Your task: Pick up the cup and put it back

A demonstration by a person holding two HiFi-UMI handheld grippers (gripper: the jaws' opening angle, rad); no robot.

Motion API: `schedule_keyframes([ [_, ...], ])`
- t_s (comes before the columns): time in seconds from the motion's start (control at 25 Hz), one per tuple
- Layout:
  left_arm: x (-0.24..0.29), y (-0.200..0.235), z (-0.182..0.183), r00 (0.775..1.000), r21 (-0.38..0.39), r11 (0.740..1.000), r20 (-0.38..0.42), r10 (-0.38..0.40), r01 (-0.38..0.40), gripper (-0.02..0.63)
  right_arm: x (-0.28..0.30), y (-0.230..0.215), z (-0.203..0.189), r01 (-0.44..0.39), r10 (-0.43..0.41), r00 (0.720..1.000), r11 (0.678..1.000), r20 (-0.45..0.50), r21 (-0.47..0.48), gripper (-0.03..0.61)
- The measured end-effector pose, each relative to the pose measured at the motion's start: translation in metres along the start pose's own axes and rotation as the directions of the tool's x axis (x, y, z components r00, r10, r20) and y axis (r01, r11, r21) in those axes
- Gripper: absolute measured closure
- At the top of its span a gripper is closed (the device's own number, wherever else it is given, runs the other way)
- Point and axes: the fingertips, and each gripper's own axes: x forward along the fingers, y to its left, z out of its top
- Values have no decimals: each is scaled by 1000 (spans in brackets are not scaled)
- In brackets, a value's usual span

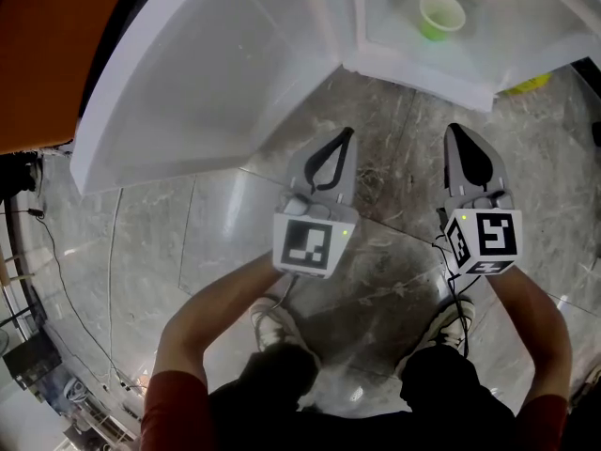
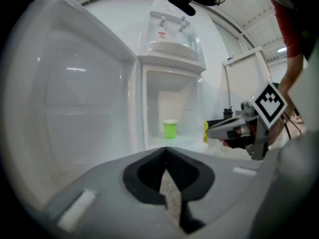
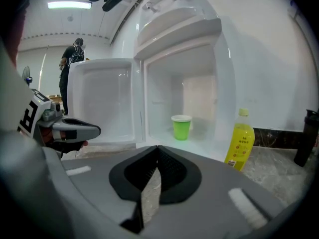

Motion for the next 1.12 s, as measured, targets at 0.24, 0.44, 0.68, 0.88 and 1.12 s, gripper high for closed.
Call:
schedule_keyframes([
  [0.24, 5, 0, -1, 1000, -7, 1000, 5, 0, 0, 613, 16, -14, 1, 23, -23, 1000, 1000, 13, 6, 566],
  [0.44, 13, -2, 0, 1000, -17, 1000, 5, -4, 4, 614, 32, -27, 9, 42, -42, 999, 999, 31, 9, 521],
  [0.68, 23, -6, 4, 1000, -26, 1000, 0, -14, 14, 612, 57, -42, 21, 45, -47, 997, 999, 62, 24, 454],
  [0.88, 27, -7, 2, 1000, -43, 999, -3, -15, 15, 614, 81, -52, 24, 56, -56, 996, 998, 71, 8, 380],
  [1.12, 33, -7, -4, 1000, -48, 999, -25, -18, 17, 614, 107, -64, 28, 72, -74, 995, 997, 68, 32, 283],
])
